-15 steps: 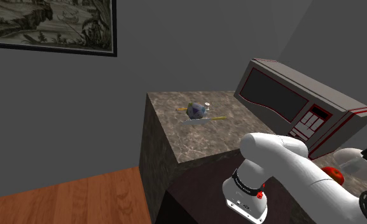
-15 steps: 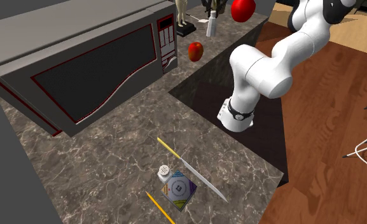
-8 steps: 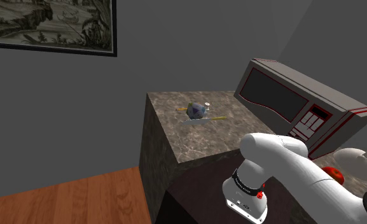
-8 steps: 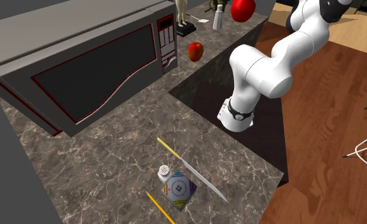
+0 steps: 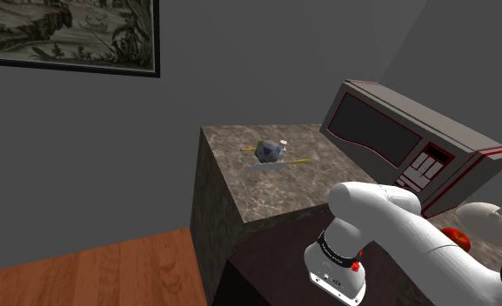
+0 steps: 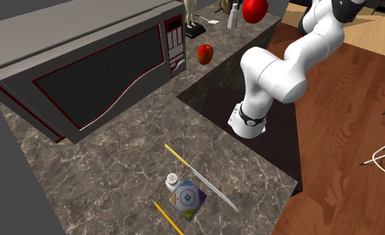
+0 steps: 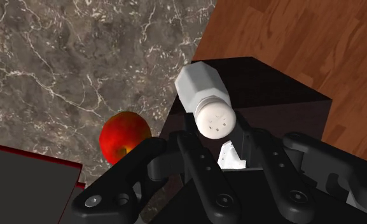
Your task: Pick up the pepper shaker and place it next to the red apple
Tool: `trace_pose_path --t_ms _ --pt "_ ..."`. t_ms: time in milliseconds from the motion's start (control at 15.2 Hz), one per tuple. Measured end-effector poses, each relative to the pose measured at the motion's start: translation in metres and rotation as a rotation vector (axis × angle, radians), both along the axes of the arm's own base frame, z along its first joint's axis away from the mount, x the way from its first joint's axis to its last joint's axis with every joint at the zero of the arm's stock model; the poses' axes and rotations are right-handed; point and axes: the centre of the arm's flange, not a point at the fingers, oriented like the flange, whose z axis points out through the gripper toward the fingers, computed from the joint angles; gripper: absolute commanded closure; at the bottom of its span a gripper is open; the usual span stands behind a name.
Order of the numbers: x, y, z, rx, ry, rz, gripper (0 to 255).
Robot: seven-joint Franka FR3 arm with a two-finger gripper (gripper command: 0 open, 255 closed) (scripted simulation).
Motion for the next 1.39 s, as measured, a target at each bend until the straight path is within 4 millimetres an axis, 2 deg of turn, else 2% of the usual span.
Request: trace_pose_path --t_ms 1386 --pt "0.0 0.001 -0.112 0.0 0.0 0.0 255"
